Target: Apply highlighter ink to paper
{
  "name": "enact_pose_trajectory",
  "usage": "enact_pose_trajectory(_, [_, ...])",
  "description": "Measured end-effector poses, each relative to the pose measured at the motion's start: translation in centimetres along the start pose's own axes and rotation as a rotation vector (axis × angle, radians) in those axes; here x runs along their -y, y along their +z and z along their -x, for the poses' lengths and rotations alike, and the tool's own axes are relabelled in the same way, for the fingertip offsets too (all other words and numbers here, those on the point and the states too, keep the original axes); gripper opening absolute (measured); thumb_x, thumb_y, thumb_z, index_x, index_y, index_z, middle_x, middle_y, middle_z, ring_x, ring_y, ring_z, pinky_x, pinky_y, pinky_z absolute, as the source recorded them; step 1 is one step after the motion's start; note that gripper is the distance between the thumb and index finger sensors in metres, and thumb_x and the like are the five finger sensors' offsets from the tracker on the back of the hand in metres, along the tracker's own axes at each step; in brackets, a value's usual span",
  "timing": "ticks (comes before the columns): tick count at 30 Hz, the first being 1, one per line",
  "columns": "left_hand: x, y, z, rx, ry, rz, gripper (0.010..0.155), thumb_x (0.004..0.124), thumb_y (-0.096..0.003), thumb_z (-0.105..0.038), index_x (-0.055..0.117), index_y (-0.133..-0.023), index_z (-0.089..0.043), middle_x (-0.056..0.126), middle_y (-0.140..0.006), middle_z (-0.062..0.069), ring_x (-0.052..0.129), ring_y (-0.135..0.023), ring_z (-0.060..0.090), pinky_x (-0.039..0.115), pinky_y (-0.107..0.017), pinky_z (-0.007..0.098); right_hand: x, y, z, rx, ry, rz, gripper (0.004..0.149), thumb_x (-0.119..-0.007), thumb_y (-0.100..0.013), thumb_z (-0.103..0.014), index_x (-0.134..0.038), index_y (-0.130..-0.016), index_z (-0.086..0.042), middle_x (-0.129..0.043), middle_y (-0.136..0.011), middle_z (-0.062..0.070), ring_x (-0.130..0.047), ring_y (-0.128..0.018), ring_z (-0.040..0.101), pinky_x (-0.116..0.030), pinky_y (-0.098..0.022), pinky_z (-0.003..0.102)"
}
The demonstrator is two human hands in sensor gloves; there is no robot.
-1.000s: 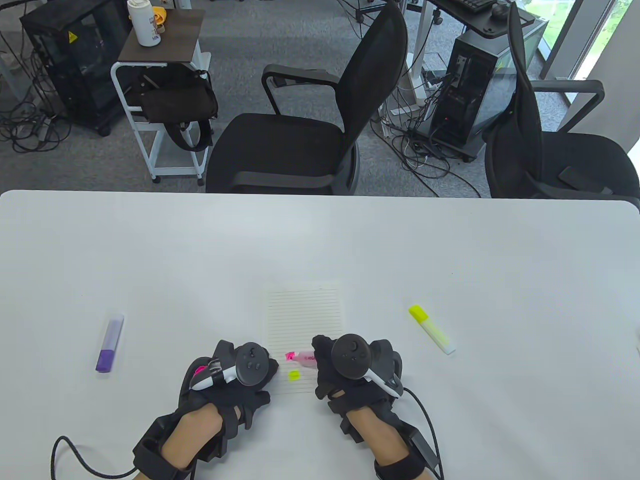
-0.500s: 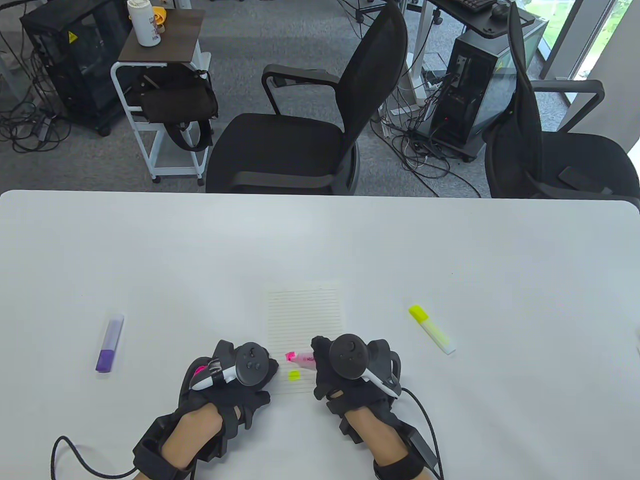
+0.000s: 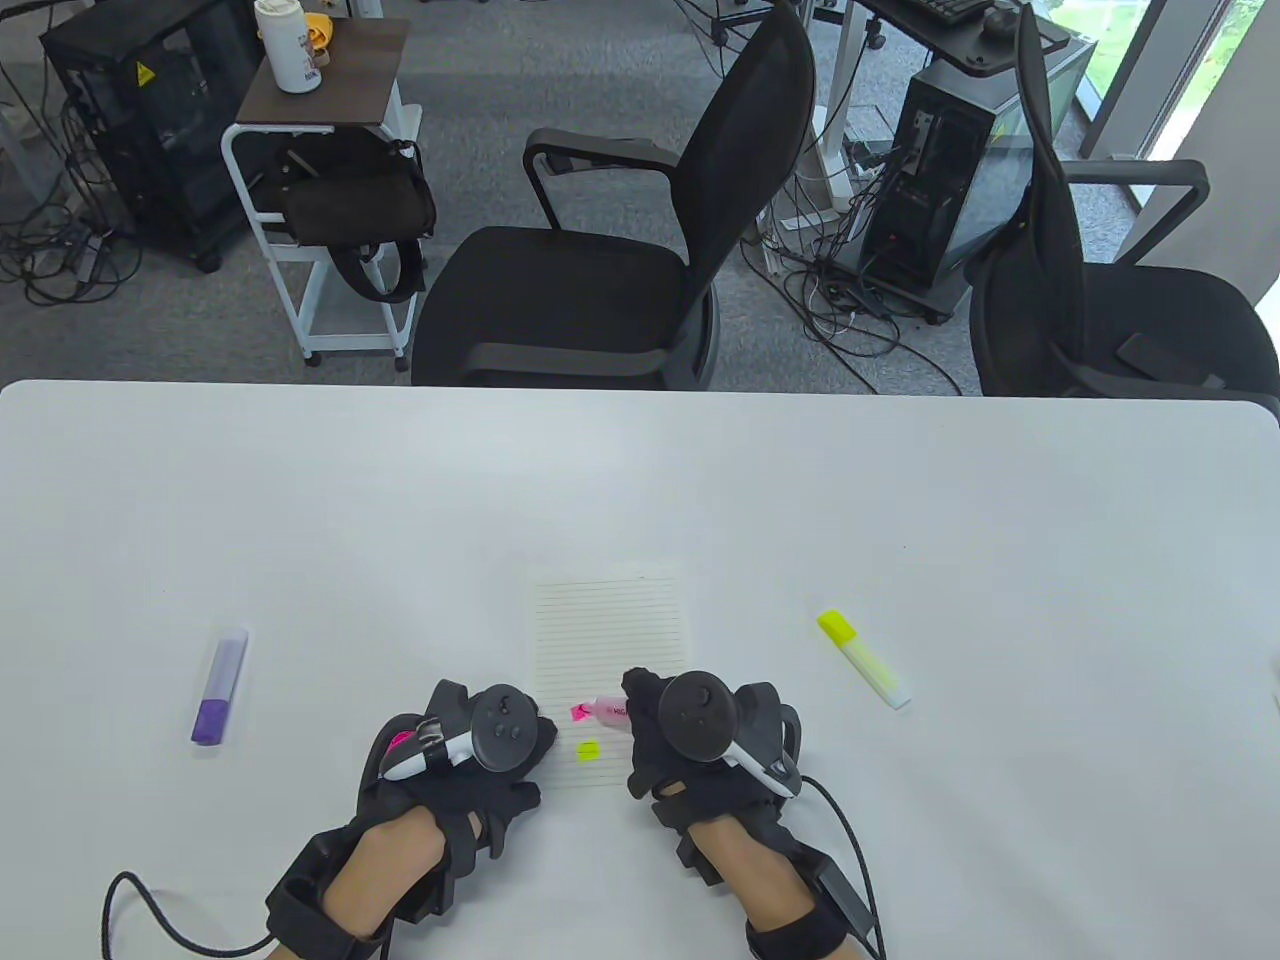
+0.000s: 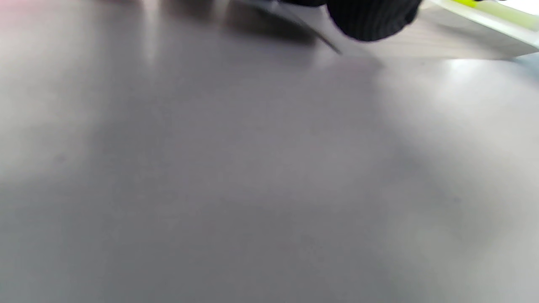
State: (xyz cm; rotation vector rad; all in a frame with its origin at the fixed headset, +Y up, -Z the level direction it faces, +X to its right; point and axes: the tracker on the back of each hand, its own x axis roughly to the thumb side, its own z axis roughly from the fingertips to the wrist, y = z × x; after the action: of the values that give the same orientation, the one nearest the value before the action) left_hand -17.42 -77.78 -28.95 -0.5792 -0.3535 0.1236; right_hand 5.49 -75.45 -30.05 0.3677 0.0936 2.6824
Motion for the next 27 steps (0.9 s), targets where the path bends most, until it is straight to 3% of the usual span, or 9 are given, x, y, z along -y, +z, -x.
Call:
enact_pose_trajectory(6, [0.0, 0.0, 0.0, 0.000, 0.000, 0.000, 0.070, 0.067, -0.0464, -0.049, 0.036, -0.107, -0.036, 0.021, -0.115, -0.008, 0.024, -0.108, 0.037, 0.026, -0.073, 0.067, 0.1, 0.0, 0.1, 0.015, -0.021, -0.024, 0.038, -0.072, -0.063, -0.031, -0.073, -0.100, -0.019, -0.089, -0.082, 0.014, -0.093, -0.051, 0.032, -0.072, -0.060, 0.058])
enact_pose_trajectory(11, [0.0, 0.0, 0.0, 0.001, 0.000, -0.001, 0.070, 0.067, -0.0463, -0.049, 0.036, -0.107, -0.036, 0.021, -0.115, -0.008, 0.023, -0.108, 0.037, 0.026, -0.073, 0.067, 0.4, 0.1, 0.1, -0.014, 0.029, 0.022, 0.038, -0.072, -0.063, -0.031, -0.073, -0.100, -0.020, -0.089, -0.082, 0.014, -0.094, -0.051, 0.032, -0.072, -0.060, 0.058])
enact_pose_trajectory(27, [-0.1, 0.0, 0.3, 0.044, 0.016, -0.036, 0.070, 0.067, -0.0462, -0.050, 0.040, -0.108, -0.033, 0.026, -0.116, -0.005, 0.027, -0.108, 0.038, 0.026, -0.072, 0.067, 2.4, 1.1, 2.5, 0.031, -0.330, 0.201, 0.042, -0.070, -0.064, -0.031, -0.065, -0.105, -0.023, -0.082, -0.094, 0.013, -0.092, -0.064, 0.034, -0.068, -0.064, 0.060])
